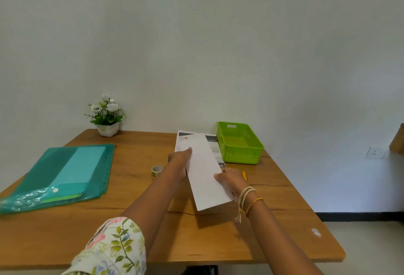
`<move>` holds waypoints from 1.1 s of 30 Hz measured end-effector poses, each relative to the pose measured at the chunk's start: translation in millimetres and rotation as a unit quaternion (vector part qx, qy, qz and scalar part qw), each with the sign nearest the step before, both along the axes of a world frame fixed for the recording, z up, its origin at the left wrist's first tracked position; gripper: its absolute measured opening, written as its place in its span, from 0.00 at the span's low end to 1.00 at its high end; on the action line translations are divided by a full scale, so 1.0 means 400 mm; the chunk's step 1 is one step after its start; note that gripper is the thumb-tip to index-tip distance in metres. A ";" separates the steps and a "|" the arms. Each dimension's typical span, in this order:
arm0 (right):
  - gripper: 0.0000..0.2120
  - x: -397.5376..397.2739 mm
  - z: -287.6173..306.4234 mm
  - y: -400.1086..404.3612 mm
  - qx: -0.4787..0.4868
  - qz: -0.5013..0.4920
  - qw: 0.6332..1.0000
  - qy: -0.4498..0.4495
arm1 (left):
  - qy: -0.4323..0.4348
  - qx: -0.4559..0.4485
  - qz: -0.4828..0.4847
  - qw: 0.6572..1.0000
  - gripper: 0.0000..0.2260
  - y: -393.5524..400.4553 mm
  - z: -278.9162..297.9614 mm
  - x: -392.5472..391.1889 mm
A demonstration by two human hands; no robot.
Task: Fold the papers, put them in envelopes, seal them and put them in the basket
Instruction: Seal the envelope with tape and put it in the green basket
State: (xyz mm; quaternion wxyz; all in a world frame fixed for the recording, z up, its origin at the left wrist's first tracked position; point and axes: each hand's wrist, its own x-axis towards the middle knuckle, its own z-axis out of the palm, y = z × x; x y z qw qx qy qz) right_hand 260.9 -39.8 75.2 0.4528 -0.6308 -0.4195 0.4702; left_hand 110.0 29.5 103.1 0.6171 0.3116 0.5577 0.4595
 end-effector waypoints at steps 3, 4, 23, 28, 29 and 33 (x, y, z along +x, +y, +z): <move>0.09 0.021 0.028 0.022 0.034 -0.042 0.998 0.022 | 0.058 -0.059 -0.172 0.982 0.22 -0.023 0.006 0.016; 0.09 0.034 0.038 0.041 0.039 -0.062 0.997 0.015 | 0.072 -0.086 -0.239 0.965 0.23 -0.029 0.009 0.021; 0.06 0.246 0.177 0.311 -0.005 -0.197 0.972 -0.126 | 0.142 0.133 -0.219 0.956 0.13 0.200 0.072 0.313; 0.11 0.287 0.135 0.414 -0.021 -0.168 0.948 -0.270 | 0.275 0.249 -0.217 0.903 0.21 0.280 0.003 0.318; 0.12 0.285 0.134 0.419 -0.023 -0.163 0.943 -0.288 | 0.300 0.273 -0.221 0.887 0.21 0.290 -0.012 0.313; 0.15 0.284 0.114 0.440 -0.043 -0.145 0.917 -0.370 | 0.341 0.316 -0.239 0.853 0.17 0.321 -0.063 0.281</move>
